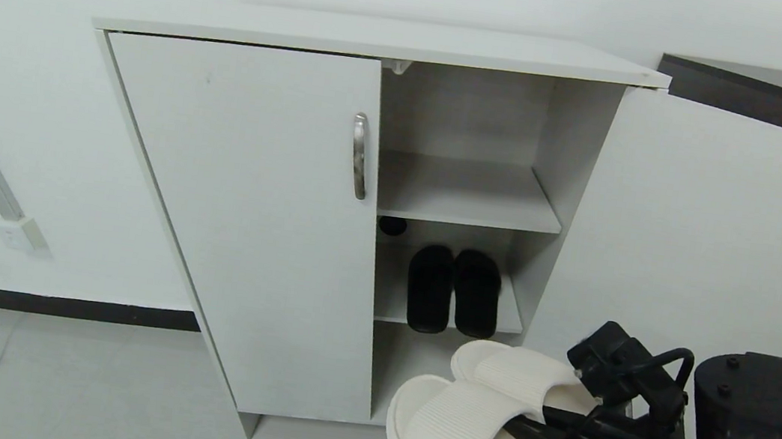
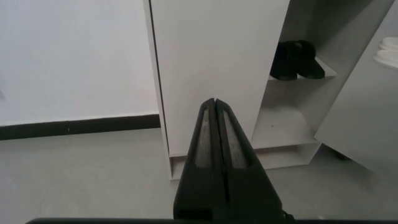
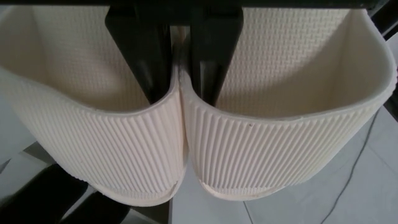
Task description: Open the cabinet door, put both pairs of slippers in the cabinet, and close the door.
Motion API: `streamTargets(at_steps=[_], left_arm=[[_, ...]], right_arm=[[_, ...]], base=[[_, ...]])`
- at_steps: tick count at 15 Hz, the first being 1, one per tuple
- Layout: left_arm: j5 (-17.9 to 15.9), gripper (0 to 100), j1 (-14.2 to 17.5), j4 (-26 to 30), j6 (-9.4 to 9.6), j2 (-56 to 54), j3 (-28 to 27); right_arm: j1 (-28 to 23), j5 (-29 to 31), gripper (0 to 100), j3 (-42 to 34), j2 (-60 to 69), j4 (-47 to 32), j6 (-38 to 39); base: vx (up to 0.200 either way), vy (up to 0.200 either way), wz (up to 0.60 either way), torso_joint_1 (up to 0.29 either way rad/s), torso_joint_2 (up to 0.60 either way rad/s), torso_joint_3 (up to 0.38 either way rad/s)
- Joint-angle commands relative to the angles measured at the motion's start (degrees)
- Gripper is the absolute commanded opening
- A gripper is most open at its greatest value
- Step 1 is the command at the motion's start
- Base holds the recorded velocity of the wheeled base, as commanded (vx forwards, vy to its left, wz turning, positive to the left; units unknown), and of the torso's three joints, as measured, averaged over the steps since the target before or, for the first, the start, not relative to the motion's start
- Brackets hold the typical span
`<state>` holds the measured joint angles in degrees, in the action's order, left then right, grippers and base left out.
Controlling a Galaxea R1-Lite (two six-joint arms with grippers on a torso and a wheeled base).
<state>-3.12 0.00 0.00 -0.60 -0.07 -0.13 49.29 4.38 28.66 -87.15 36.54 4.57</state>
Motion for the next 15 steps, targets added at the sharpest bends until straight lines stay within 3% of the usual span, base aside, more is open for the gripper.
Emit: streamTargets(at_steps=[1, 4, 5, 7, 12, 15], left_arm=[[0.0, 0, 0.0, 0.0, -0.02, 0.1, 0.0], [0.0, 0, 0.0, 0.0, 0.07, 0.1, 0.0], [0.0, 0, 0.0, 0.0, 0.16, 0.1, 0.0], [0.0, 0, 0.0, 0.0, 0.16, 0.1, 0.0], [0.0, 0, 0.0, 0.0, 0.25, 0.1, 0.0], [0.0, 0, 0.0, 0.0, 0.16, 0.1, 0.0]], right_arm=[[0.1, 0.0, 0, 0.1, -0.8, 0.5, 0.0], [0.1, 0.8, 0, 0.3, -3.4, 4.2, -0.1], [0.3, 4.2, 0, 3.7, -6.1, 6.0, 0.2], [2.4, 18.4, 0, 13.0, -13.1, 5.4, 3.7], [6.2, 40.8, 0, 39.6, -24.8, -16.7, 15.6], [6.0, 44.3, 0, 48.8, -25.4, -23.7, 16.1]], base=[[0.0, 0.0, 0.0, 0.007, 0.06, 0.041], [0.0, 0.0, 0.0, 0.0, 0.0, 0.0], [0.0, 0.0, 0.0, 0.0, 0.0, 0.0], [0.0, 0.0, 0.0, 0.0, 0.0, 0.0], [0.0, 0.0, 0.0, 0.0, 0.0, 0.0], [0.0, 0.0, 0.0, 0.0, 0.0, 0.0]])
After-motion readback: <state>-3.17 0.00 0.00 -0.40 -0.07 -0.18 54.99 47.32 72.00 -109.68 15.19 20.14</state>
